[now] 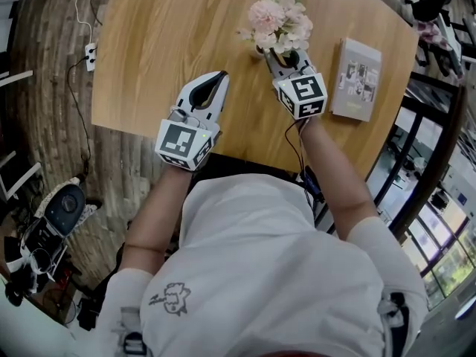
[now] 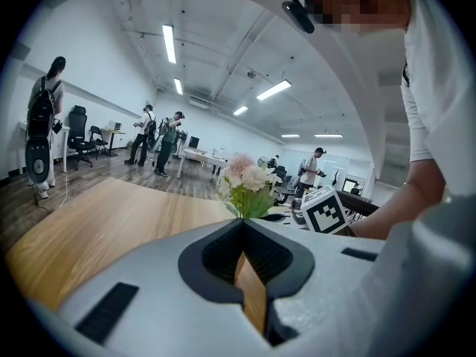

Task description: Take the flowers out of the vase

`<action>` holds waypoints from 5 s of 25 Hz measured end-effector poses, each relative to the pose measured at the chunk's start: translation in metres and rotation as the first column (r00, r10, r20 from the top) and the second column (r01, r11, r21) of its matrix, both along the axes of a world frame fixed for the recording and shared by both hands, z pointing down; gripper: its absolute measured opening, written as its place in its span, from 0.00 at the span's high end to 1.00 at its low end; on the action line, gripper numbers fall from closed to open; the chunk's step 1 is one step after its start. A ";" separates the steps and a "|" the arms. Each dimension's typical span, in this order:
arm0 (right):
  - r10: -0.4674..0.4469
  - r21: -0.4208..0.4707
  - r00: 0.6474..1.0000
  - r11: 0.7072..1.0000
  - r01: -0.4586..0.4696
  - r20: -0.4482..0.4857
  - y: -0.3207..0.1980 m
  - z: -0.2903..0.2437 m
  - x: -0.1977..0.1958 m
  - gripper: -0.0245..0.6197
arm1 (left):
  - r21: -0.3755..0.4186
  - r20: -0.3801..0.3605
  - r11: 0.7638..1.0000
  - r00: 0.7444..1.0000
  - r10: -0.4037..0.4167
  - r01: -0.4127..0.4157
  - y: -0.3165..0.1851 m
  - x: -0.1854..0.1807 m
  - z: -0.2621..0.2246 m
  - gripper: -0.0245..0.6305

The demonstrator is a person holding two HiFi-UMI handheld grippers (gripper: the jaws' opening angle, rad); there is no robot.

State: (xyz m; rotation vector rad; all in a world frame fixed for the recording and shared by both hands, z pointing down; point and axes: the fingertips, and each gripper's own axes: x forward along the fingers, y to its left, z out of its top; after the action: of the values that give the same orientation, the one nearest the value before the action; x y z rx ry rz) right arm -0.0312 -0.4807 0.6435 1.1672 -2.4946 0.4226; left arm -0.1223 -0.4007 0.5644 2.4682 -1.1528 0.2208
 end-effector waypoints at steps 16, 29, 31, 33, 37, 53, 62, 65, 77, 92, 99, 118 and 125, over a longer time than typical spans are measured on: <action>-0.045 0.204 0.995 0.979 0.027 0.086 0.019 -0.124 0.010 0.87 | 0.108 0.004 0.993 0.999 -0.054 0.053 0.040 0.010 -0.056 0.96; -0.106 0.296 0.987 0.953 0.065 0.124 0.080 -0.187 0.032 0.87 | 0.219 0.016 0.970 0.993 -0.113 0.107 0.096 0.023 -0.104 0.96; -0.115 0.296 0.985 0.953 0.073 0.126 0.095 -0.189 0.037 0.87 | 0.233 0.017 0.966 0.993 -0.121 0.113 0.107 0.028 -0.109 0.96; -0.122 0.296 0.985 0.952 0.080 0.125 0.111 -0.190 0.043 0.87 | 0.246 0.017 0.962 0.992 -0.125 0.117 0.121 0.033 -0.115 0.96; -0.141 0.298 0.982 0.949 0.098 0.123 0.147 -0.190 0.052 0.87 | 0.269 0.016 0.954 0.990 -0.139 0.130 0.150 0.039 -0.121 0.96; -0.160 0.288 0.980 0.950 0.121 0.117 0.223 -0.186 0.089 0.88 | 0.291 0.036 0.941 0.981 -0.189 0.171 0.219 0.046 -0.132 0.96; -0.093 0.285 0.988 0.957 0.055 0.120 0.260 -0.192 0.096 0.88 | 0.287 0.043 0.951 0.990 -0.134 0.117 0.239 0.037 -0.136 0.96; -0.060 0.294 0.991 0.956 0.023 0.118 0.277 -0.195 0.089 0.88 | 0.293 0.038 0.951 0.993 -0.111 0.095 0.255 0.021 -0.137 0.96; 0.056 0.298 0.992 0.951 -0.088 0.115 0.371 -0.198 0.062 0.88 | 0.280 0.014 0.960 1.000 -0.004 0.000 0.334 -0.028 -0.133 0.96; 0.038 0.302 0.993 0.951 -0.070 0.110 0.453 -0.204 0.121 0.88 | 0.297 -0.007 0.955 1.000 -0.023 0.024 0.401 0.005 -0.144 0.96; -0.029 0.300 0.995 0.954 -0.001 0.097 0.487 -0.205 0.165 0.88 | 0.301 -0.009 0.952 0.998 -0.055 0.055 0.431 0.052 -0.148 0.96; -0.100 0.288 0.991 0.955 0.071 0.086 0.616 -0.196 0.213 0.88 | 0.321 0.003 0.945 0.997 -0.071 0.066 0.539 0.101 -0.150 0.96; -0.106 0.288 0.989 0.955 0.073 0.099 0.610 -0.193 0.213 0.88 | 0.320 0.002 0.946 0.998 -0.062 0.058 0.528 0.103 -0.148 0.96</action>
State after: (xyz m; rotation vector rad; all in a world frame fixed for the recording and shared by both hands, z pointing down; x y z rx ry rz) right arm 0.1818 0.1294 0.4507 1.1536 -2.7646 0.1094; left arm -0.0197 0.1274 0.4160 2.7048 -1.3602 0.0316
